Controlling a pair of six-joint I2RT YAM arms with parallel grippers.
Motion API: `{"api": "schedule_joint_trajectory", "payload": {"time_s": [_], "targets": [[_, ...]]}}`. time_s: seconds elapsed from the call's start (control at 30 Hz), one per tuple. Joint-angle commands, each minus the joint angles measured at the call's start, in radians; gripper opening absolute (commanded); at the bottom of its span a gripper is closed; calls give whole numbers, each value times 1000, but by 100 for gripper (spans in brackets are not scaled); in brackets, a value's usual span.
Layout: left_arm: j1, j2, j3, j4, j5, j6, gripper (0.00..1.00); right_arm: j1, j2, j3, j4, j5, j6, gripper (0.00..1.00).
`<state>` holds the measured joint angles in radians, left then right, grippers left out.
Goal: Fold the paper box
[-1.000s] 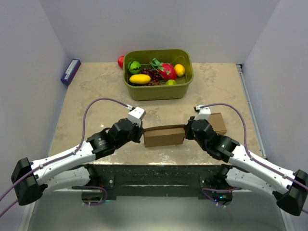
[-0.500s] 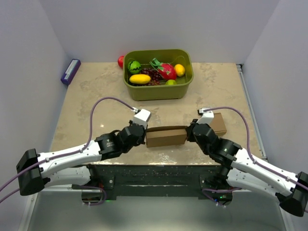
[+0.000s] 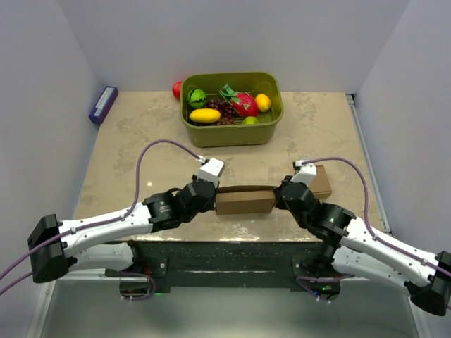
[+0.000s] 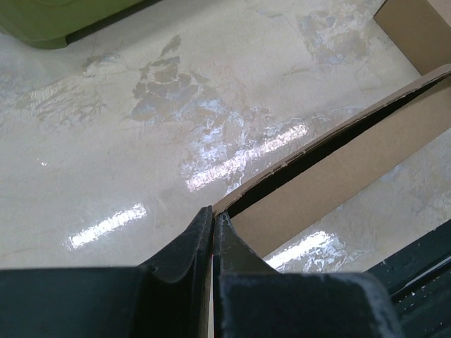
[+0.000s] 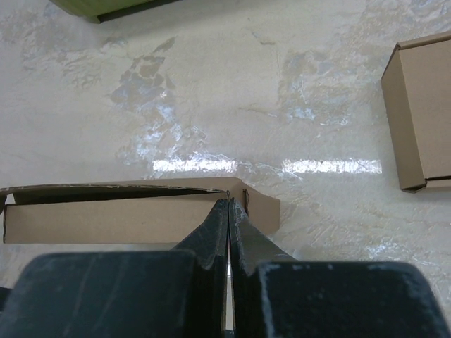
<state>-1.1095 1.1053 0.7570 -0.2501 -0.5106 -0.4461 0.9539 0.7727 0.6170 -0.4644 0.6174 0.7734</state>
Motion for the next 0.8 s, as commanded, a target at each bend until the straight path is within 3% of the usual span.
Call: {"api": "schedule_joint_trajectory", "payload": {"time_s": [0.0, 0.57, 0.77], "targets": [[-27, 40, 67, 2, 84, -55, 0, 31, 31, 6, -108, -76, 41, 0], [-12, 113, 162, -20, 60, -77, 0, 129, 99, 24, -82, -30, 115, 0], [-12, 102, 101, 87, 179, 179, 0, 129, 47, 27, -141, 11, 133, 0]]}}
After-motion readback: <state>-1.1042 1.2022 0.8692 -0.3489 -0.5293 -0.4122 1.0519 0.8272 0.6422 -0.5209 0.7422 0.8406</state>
